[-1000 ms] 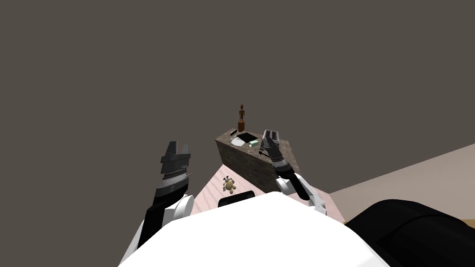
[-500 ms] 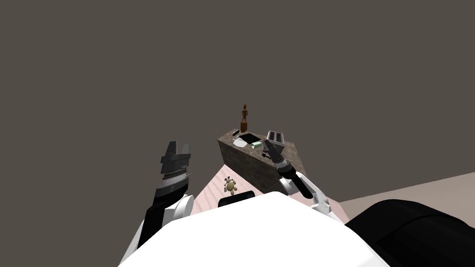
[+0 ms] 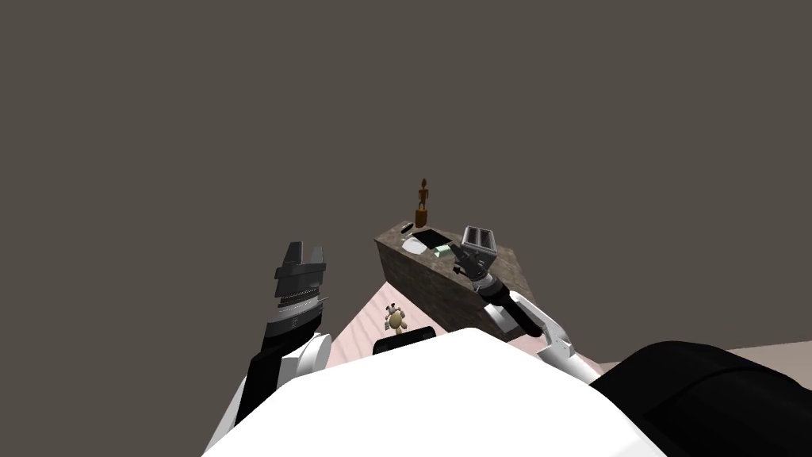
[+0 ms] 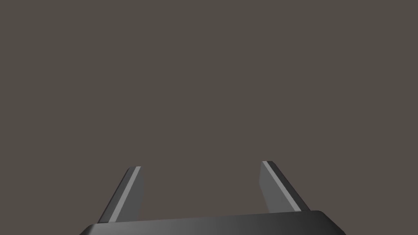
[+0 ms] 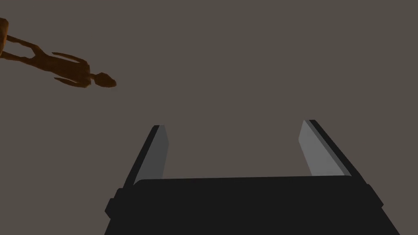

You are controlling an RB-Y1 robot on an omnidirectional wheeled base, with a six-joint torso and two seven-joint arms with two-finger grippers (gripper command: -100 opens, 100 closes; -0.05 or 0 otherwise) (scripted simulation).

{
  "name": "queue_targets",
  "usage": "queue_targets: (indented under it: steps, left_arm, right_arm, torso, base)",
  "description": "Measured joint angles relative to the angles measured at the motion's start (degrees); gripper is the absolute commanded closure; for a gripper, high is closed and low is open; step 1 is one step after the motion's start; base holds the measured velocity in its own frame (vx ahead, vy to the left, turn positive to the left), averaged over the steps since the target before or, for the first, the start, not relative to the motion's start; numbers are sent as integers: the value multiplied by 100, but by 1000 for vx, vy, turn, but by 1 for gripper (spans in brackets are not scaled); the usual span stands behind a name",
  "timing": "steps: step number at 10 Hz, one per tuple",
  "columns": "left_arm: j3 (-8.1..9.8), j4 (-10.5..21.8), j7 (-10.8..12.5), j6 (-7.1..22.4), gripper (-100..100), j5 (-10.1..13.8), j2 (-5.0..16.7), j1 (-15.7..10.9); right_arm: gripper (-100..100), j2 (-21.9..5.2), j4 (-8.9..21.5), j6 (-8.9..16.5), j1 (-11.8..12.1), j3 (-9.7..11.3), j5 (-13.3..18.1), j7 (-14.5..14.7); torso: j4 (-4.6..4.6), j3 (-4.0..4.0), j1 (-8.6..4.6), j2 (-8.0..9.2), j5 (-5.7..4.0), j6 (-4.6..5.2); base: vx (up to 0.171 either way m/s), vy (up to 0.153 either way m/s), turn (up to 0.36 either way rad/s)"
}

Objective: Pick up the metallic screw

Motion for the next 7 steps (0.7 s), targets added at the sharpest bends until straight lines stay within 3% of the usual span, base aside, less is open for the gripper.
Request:
queue_targets:
  steps: [7]
  left_arm:
    - [0,0,0,0,0,0,0,0]
  right_arm:
    - [-100,-1044,626,-452,-16,81,192,272]
  torso:
    - [0,-1,0,-3,0,-2]
  base:
    - [44,1,82]
